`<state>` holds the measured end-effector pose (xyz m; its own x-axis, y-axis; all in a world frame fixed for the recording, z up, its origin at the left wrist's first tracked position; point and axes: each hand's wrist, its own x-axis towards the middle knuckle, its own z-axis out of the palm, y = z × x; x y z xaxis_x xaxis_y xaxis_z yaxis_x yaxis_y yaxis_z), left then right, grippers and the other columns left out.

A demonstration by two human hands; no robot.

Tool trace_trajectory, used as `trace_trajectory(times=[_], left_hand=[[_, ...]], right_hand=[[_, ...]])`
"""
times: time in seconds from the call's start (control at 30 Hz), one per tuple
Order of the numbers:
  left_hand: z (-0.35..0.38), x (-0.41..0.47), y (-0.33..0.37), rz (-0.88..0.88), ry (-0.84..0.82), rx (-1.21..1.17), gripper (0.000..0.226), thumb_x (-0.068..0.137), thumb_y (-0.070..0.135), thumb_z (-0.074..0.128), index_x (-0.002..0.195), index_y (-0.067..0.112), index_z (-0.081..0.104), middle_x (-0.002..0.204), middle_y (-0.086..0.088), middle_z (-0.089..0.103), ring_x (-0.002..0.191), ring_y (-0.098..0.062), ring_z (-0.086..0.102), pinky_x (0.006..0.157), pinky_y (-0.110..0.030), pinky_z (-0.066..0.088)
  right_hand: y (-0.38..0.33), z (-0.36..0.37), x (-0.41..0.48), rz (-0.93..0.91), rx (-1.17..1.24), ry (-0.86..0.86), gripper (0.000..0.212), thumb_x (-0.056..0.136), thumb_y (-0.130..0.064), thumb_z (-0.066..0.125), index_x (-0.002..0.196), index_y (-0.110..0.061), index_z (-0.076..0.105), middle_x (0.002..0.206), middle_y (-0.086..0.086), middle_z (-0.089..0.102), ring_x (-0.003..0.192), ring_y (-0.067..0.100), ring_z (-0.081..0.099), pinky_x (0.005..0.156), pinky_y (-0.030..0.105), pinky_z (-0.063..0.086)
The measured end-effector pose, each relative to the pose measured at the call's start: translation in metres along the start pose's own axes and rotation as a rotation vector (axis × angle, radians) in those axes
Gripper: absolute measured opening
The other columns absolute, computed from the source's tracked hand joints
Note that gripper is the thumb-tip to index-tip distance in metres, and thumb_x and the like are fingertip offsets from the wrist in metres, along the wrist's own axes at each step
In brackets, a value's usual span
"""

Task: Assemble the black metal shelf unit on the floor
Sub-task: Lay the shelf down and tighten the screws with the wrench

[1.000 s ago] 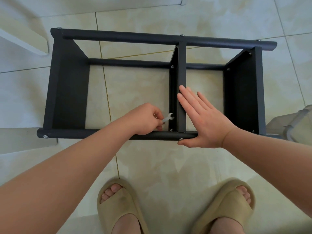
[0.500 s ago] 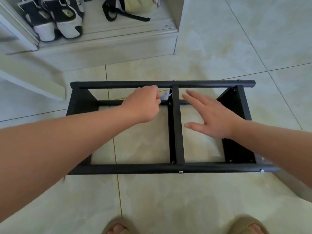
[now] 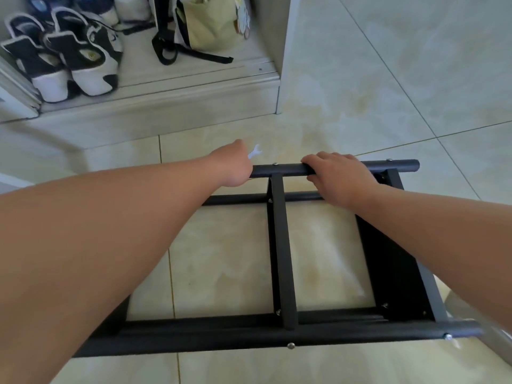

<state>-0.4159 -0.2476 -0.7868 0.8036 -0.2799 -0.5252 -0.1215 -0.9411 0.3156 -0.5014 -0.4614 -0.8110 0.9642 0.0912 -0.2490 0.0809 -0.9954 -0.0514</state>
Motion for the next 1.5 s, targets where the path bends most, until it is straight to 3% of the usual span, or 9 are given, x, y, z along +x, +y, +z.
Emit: trace_trajectory(times=[0.07, 0.27, 0.47, 0.73, 1.03, 1.3, 1.5], left_hand=[[0.003, 0.000, -0.003, 0.009, 0.011, -0.028, 0.012, 0.100, 0.011, 0.038, 0.111, 0.007, 0.043, 0.096, -0.012, 0.059, 0.067, -0.020, 0.041, 0.056, -0.033, 0.029], [-0.006, -0.031, -0.006, 0.064, 0.103, -0.087, 0.007, 0.101, 0.014, 0.034, 0.107, 0.015, 0.038, 0.101, -0.008, 0.064, 0.076, -0.028, 0.050, 0.068, -0.037, 0.036], [-0.037, -0.091, 0.007, 0.134, 0.200, -0.086, 0.008, 0.104, 0.019, 0.032, 0.101, 0.016, 0.039, 0.076, -0.002, 0.049, 0.066, -0.024, 0.042, 0.059, -0.035, 0.030], [-0.045, -0.185, 0.033, 0.167, 0.152, -0.103, 0.009, 0.104, 0.020, 0.035, 0.099, 0.015, 0.040, 0.081, -0.003, 0.049, 0.066, -0.018, 0.040, 0.056, -0.033, 0.029], [0.019, -0.264, 0.049, 0.069, -0.074, -0.080, 0.015, 0.103, 0.014, 0.036, 0.112, 0.009, 0.046, 0.089, -0.009, 0.052, 0.071, -0.020, 0.040, 0.060, -0.032, 0.031], [0.075, -0.317, 0.064, 0.100, -0.049, -0.173, 0.006, 0.100, 0.009, 0.039, 0.104, 0.008, 0.043, 0.081, -0.006, 0.047, 0.066, -0.018, 0.038, 0.056, -0.030, 0.029], [0.099, -0.347, 0.073, 0.113, -0.016, -0.224, 0.003, 0.101, 0.012, 0.040, 0.102, 0.012, 0.042, 0.082, -0.004, 0.050, 0.066, -0.016, 0.041, 0.054, -0.029, 0.030]], right_hand=[[-0.001, -0.001, -0.004, -0.005, -0.009, 0.032, 0.027, 0.107, -0.028, 0.042, 0.132, -0.020, 0.049, 0.116, 0.002, 0.058, 0.104, 0.028, 0.055, 0.094, 0.043, 0.042], [-0.005, -0.025, -0.026, -0.040, -0.031, 0.129, 0.026, 0.107, -0.029, 0.041, 0.131, -0.021, 0.049, 0.113, 0.001, 0.056, 0.102, 0.028, 0.053, 0.088, 0.042, 0.041], [-0.014, -0.072, -0.069, -0.035, -0.017, 0.207, 0.031, 0.106, -0.031, 0.045, 0.136, -0.022, 0.050, 0.119, 0.001, 0.056, 0.105, 0.028, 0.052, 0.088, 0.040, 0.040], [-0.037, -0.104, -0.171, -0.031, -0.031, 0.223, 0.031, 0.105, -0.034, 0.048, 0.133, -0.022, 0.053, 0.121, 0.001, 0.053, 0.108, 0.026, 0.050, 0.083, 0.039, 0.046], [-0.056, -0.066, -0.294, 0.024, -0.006, 0.108, 0.031, 0.105, -0.032, 0.048, 0.134, -0.022, 0.051, 0.124, 0.000, 0.051, 0.107, 0.026, 0.049, 0.083, 0.037, 0.046], [-0.055, -0.049, -0.364, 0.103, -0.020, 0.006, 0.036, 0.105, -0.033, 0.049, 0.139, -0.021, 0.049, 0.129, 0.000, 0.050, 0.112, 0.025, 0.048, 0.088, 0.036, 0.046], [-0.055, -0.059, -0.392, 0.151, 0.028, -0.124, 0.031, 0.102, -0.033, 0.056, 0.129, -0.019, 0.052, 0.122, 0.001, 0.049, 0.114, 0.024, 0.048, 0.084, 0.037, 0.051]])
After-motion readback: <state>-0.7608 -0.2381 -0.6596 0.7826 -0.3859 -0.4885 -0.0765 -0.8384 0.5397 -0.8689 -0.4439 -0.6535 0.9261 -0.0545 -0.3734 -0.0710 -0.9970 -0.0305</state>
